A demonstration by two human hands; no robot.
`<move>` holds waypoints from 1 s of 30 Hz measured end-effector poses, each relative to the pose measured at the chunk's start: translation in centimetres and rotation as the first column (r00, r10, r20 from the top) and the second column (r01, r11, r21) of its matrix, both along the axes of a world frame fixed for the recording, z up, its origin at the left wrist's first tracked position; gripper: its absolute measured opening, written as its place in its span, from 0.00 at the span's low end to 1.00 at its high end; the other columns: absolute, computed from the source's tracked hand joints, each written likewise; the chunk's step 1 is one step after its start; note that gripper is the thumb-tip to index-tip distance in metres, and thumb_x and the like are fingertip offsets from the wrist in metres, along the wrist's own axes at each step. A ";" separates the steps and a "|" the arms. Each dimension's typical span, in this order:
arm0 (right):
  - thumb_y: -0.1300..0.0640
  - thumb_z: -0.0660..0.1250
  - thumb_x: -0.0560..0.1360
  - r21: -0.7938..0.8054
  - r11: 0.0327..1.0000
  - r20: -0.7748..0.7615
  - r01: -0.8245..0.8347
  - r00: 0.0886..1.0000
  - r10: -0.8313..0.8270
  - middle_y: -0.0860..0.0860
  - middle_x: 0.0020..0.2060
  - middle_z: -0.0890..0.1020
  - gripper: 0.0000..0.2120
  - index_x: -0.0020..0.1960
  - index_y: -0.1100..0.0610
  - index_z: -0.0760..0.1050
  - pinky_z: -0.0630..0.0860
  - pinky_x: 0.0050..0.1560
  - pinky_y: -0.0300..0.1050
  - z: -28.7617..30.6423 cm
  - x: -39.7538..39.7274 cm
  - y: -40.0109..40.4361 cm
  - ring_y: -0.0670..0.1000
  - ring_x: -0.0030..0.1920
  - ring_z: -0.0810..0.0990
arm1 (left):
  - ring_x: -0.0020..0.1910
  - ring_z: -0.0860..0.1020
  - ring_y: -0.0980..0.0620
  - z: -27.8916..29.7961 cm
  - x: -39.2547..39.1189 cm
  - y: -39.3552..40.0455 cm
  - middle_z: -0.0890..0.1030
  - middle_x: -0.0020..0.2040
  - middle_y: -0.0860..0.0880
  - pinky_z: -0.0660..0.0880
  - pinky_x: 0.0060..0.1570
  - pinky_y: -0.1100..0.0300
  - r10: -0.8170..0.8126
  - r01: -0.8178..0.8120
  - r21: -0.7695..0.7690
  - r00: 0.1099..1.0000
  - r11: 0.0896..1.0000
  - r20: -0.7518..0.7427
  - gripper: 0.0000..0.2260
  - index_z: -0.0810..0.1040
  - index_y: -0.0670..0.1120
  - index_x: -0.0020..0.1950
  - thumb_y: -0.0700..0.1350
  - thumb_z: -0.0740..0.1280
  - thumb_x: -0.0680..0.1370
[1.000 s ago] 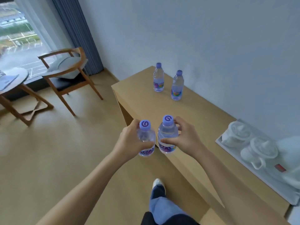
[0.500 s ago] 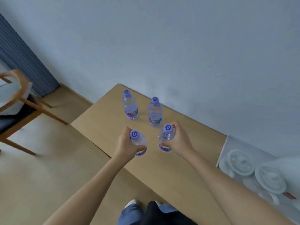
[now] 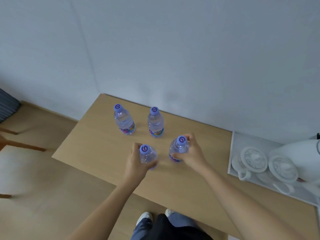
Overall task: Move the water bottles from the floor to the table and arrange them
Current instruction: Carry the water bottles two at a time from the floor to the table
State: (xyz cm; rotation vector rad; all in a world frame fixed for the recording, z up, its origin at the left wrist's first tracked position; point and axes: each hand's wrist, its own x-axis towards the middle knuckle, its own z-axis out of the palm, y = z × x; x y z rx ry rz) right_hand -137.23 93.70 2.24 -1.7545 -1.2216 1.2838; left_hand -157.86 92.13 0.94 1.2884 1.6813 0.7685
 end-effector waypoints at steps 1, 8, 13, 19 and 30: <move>0.68 0.76 0.64 -0.025 1.000 0.007 0.012 1.000 -0.012 0.42 0.44 0.78 0.27 0.55 0.51 0.67 0.71 0.32 0.26 -0.1 -0.2 -0.1 0.38 0.37 0.77 | 0.45 0.80 0.49 0.0 0.0 0.0 0.80 0.47 0.50 0.78 0.42 0.52 -0.006 0.006 0.004 1.000 1.000 0.005 0.22 0.68 0.56 0.46 0.42 0.77 0.62; 0.56 0.80 0.66 -0.117 0.983 0.095 0.140 0.987 -0.130 0.50 0.69 0.69 0.43 0.74 0.55 0.59 0.65 0.58 0.39 0.1 -0.7 -2.4 0.50 0.69 0.69 | 0.53 0.77 0.52 0.6 -1.4 0.6 0.78 0.55 0.54 0.72 0.46 0.64 -0.124 0.124 -0.001 0.992 0.992 0.007 0.31 0.69 0.51 0.64 0.47 0.78 0.65; 0.57 0.78 0.68 -0.107 0.946 0.078 0.307 0.951 -0.300 0.56 0.71 0.69 0.40 0.73 0.54 0.62 0.67 0.59 0.41 1.0 -1.4 -7.6 0.51 0.70 0.68 | 0.60 0.66 0.62 3.2 -1.1 -0.3 0.66 0.62 0.61 0.62 0.57 0.69 -0.181 0.209 0.366 0.977 0.907 -0.109 0.32 0.64 0.51 0.69 0.42 0.76 0.69; 0.58 0.77 0.70 -0.060 0.860 0.063 0.507 0.862 -0.504 0.57 0.66 0.73 0.34 0.71 0.56 0.65 0.68 0.58 0.40 1.9 -0.8 -16.5 0.52 0.65 0.73 | 0.57 0.74 0.49 5.2 4.5 -4.7 0.76 0.59 0.48 0.67 0.51 0.63 -0.500 0.580 0.438 0.815 0.687 -0.295 0.23 0.71 0.43 0.64 0.39 0.72 0.71; 0.55 0.74 0.72 -0.047 0.538 0.048 0.842 0.540 -0.841 0.49 0.62 0.72 0.30 0.70 0.50 0.65 0.72 0.51 0.43 2.2 6.6 -40.1 0.50 0.60 0.74 | 0.66 0.72 0.49 4.7 15.0 -21.0 0.75 0.66 0.49 0.64 0.61 0.62 -0.861 0.927 0.194 0.372 0.322 -0.346 0.25 0.70 0.45 0.69 0.46 0.71 0.74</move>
